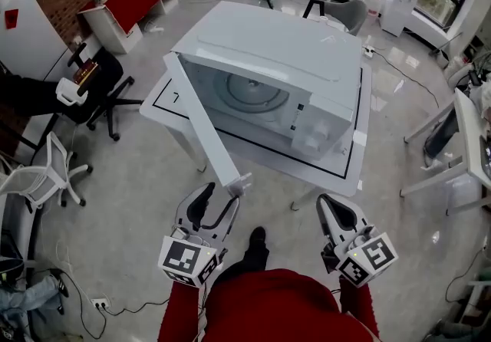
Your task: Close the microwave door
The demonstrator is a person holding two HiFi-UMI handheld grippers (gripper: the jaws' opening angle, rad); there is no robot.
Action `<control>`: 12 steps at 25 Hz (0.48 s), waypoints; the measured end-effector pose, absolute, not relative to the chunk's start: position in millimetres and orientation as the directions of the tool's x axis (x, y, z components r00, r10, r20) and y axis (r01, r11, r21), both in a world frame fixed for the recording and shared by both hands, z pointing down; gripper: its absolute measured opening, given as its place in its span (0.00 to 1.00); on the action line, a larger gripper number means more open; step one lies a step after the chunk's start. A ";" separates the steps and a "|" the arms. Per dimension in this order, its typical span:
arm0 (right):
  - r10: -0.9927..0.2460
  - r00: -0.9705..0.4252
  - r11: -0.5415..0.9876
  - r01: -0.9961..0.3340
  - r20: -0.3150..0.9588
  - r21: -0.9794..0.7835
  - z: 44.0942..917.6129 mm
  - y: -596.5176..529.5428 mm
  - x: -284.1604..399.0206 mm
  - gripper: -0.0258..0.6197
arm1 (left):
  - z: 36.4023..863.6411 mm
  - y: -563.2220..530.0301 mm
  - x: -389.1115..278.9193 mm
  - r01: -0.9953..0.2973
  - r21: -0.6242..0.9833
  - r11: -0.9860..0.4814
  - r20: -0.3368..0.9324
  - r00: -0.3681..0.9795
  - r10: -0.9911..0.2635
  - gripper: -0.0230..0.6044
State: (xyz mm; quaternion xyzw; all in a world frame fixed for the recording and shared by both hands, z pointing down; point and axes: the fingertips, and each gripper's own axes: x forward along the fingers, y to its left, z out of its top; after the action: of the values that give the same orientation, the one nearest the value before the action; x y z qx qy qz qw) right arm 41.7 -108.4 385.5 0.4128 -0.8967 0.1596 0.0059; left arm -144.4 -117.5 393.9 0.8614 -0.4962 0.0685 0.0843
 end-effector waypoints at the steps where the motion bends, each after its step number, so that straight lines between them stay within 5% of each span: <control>1: -0.739 -0.658 0.606 -0.743 0.144 -0.282 386.3 -110.9 41.3 0.06 | 394.0 -119.2 -142.2 -0.858 0.080 -0.507 0.201 0.512 -0.835 0.39; 12: -0.755 -0.635 0.580 -0.763 0.162 -0.286 392.1 -126.0 47.0 0.06 | 397.1 -138.0 -116.7 -0.804 0.109 -0.584 0.202 0.593 -0.779 0.39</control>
State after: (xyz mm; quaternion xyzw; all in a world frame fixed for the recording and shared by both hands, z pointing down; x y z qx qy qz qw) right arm 47.0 -126.0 392.1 0.4270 -0.8888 0.1660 0.0112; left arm -116.7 -138.0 397.1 0.8874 -0.4462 0.0663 0.0948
